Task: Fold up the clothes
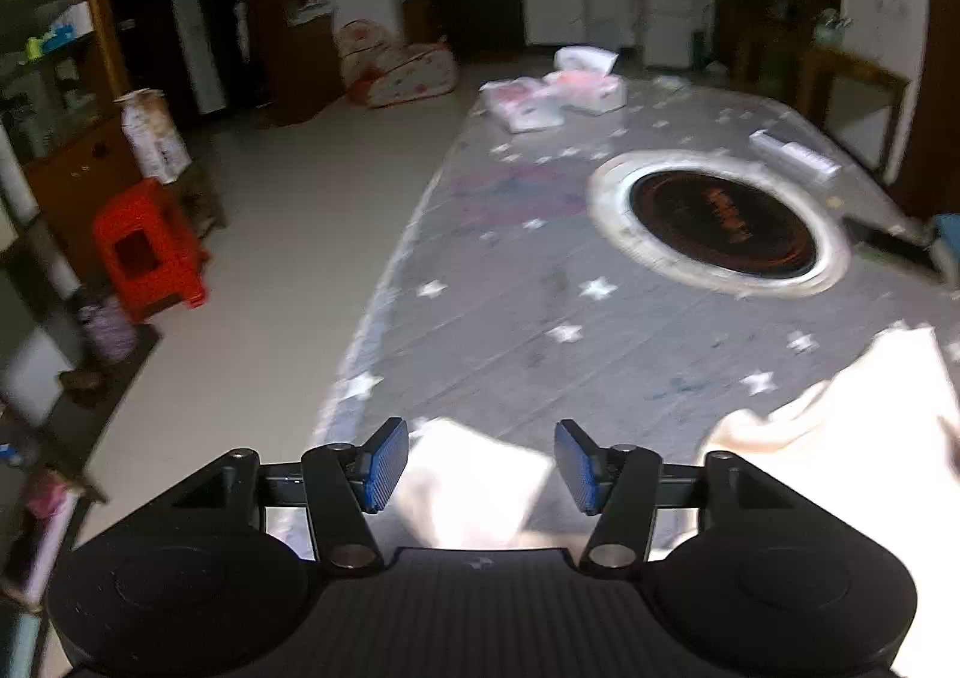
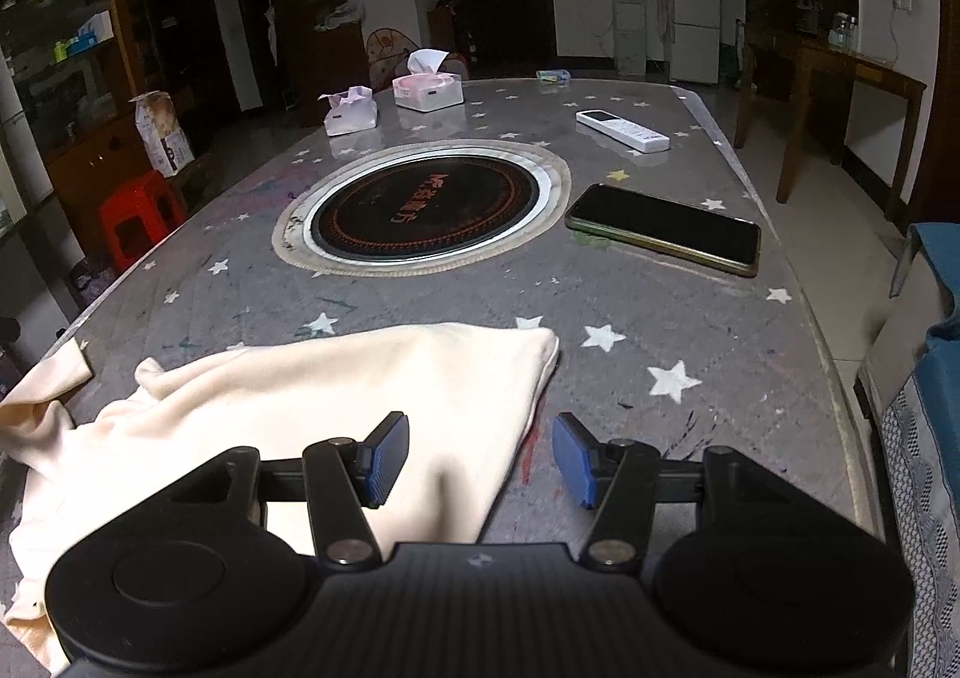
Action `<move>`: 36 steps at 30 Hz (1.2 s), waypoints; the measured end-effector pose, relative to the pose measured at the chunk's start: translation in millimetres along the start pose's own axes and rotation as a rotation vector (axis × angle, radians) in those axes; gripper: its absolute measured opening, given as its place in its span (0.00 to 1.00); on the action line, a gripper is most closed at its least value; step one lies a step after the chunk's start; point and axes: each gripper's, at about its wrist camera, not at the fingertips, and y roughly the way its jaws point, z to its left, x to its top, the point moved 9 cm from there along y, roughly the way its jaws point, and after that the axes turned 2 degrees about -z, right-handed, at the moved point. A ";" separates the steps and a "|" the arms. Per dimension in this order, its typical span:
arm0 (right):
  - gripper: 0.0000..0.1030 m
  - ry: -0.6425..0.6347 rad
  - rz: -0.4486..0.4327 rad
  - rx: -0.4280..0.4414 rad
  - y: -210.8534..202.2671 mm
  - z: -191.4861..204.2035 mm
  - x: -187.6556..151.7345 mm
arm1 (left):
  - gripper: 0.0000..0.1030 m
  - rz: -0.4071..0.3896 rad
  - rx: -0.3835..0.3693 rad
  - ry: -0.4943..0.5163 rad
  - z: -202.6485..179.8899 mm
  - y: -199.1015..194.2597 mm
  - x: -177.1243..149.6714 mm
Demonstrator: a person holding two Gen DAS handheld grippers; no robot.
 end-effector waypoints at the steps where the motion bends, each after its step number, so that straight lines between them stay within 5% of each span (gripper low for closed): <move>1: 0.52 0.006 -0.002 -0.001 1.1 -1.1 1.2 | 0.54 -0.002 -0.032 0.002 -7.3 1.2 1.5; 3: 0.52 0.026 -0.003 0.001 3.5 -3.4 3.5 | 0.46 0.002 -0.094 0.017 -25.4 6.2 3.5; 12: 0.52 0.061 0.013 -0.004 18.9 -11.4 8.4 | 0.47 0.033 -0.322 0.237 -121.4 45.1 -8.2; 19: 0.52 0.049 0.026 -0.003 27.6 -12.6 9.5 | 0.46 0.022 -0.372 0.403 -163.2 70.9 -18.7; 23: 0.52 0.053 0.031 -0.006 32.1 -15.1 9.4 | 0.09 0.029 -0.419 0.417 -173.6 78.2 -21.9; 24: 0.52 0.056 0.033 -0.006 33.1 -15.7 9.2 | 0.07 0.014 -0.420 0.425 -174.8 75.1 -21.6; 36: 0.52 0.066 0.007 -0.019 21.9 -21.3 12.0 | 0.05 -0.235 -0.420 0.541 -187.2 -4.0 -19.8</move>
